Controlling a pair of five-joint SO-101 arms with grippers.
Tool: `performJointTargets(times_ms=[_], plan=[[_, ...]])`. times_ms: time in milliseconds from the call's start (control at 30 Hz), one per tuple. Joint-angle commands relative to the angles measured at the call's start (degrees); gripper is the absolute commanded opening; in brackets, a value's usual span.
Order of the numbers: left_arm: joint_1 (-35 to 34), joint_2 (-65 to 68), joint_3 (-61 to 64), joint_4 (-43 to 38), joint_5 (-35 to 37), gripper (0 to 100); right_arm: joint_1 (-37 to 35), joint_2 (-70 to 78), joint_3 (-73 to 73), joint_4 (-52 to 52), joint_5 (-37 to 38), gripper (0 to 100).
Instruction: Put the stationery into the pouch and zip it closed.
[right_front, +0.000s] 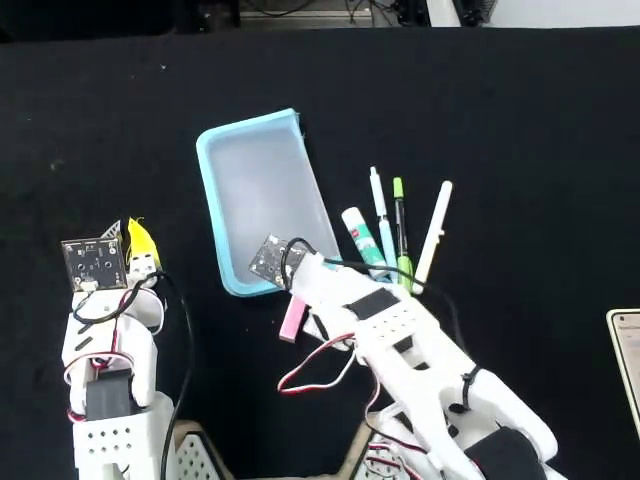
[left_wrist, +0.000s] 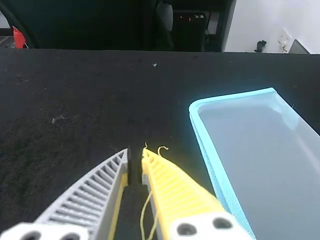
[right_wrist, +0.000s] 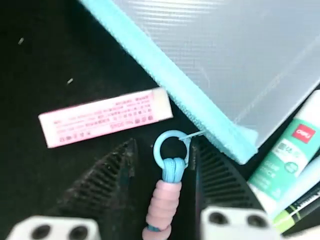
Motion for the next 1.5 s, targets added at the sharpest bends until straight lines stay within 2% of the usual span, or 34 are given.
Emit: performJointTargets(times_ms=[0,100,233,300,367,467,667,800,1000,1267,1467], plan=[[-0.04,-0.35,1.19,-0.09,0.09,6,-0.44,-1.1,-1.54,1.67,0.35,17.2],[-0.04,-0.35,1.19,-0.09,0.09,6,1.05,1.8,-3.74,3.16,0.26,17.0],[-0.04,-0.35,1.19,0.09,0.09,6,7.03,8.75,-8.92,3.16,0.09,16.6],[-0.04,-0.35,1.19,0.09,0.09,6,10.81,11.47,-11.3,3.16,0.09,11.5],[-0.04,-0.35,1.19,0.09,0.09,6,14.24,12.53,-12.88,3.16,0.09,1.2],[-0.04,-0.35,1.19,0.0,0.09,6,16.53,11.12,-12.88,3.6,-0.18,2.7],[-0.04,-0.35,1.19,-0.18,0.09,6,15.74,8.31,-10.51,4.13,-11.34,1.5],[-0.04,-0.35,1.19,-0.09,0.09,6,15.74,8.31,-13.58,10.37,-16.44,2.1],[-0.04,-0.35,1.19,-0.09,0.09,6,15.47,8.4,-16.84,15.38,-16.88,16.5],[-0.04,-0.35,1.19,0.09,0.09,6,7.47,8.4,-12.62,10.81,-17.14,15.5],[-0.04,-0.35,1.19,0.09,0.09,6,10.2,9.54,-12.09,9.05,-16.88,15.9]])
